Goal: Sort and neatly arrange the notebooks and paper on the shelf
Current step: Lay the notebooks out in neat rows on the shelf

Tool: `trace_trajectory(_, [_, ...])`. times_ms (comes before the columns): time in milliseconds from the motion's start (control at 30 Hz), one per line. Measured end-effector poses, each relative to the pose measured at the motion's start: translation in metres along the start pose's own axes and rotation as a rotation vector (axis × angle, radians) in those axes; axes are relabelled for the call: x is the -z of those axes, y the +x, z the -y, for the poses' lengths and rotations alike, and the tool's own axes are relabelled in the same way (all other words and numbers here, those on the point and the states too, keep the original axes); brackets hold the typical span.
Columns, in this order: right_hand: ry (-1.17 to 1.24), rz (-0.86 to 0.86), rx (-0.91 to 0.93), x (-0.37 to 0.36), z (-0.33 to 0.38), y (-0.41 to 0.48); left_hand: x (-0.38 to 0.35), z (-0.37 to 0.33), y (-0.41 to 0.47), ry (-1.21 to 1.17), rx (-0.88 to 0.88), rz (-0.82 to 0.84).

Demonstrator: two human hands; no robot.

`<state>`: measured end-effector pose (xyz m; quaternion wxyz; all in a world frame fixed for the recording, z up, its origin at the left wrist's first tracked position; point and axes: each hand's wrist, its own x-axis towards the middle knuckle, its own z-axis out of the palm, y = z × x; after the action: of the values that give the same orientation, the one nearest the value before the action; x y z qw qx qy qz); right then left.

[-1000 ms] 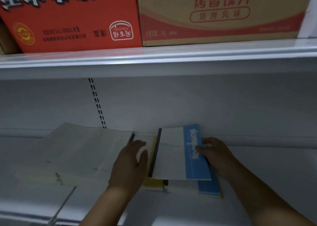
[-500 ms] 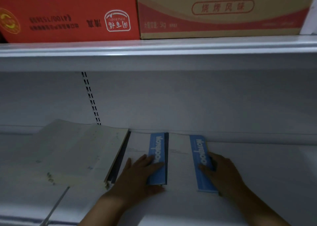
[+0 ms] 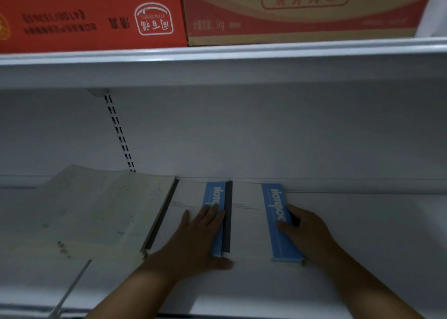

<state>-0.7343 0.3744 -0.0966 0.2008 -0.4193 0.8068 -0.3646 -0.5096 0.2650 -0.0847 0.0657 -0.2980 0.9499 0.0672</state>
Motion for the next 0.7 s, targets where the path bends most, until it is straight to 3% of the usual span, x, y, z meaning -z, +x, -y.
trace_trajectory(100, [0.143,0.01,-0.015,0.002,-0.003,0.002,0.005,-0.012,0.002,0.016,-0.072,-0.014])
trace_trajectory(333, [0.024,0.009,0.049,-0.008,-0.008,0.004,0.01,-0.022,0.004,0.07,-0.052,-0.015])
trace_trajectory(700, [-0.003,-0.023,0.079,-0.01,-0.016,0.007,0.019,-0.008,-0.025,0.034,0.285,-0.012])
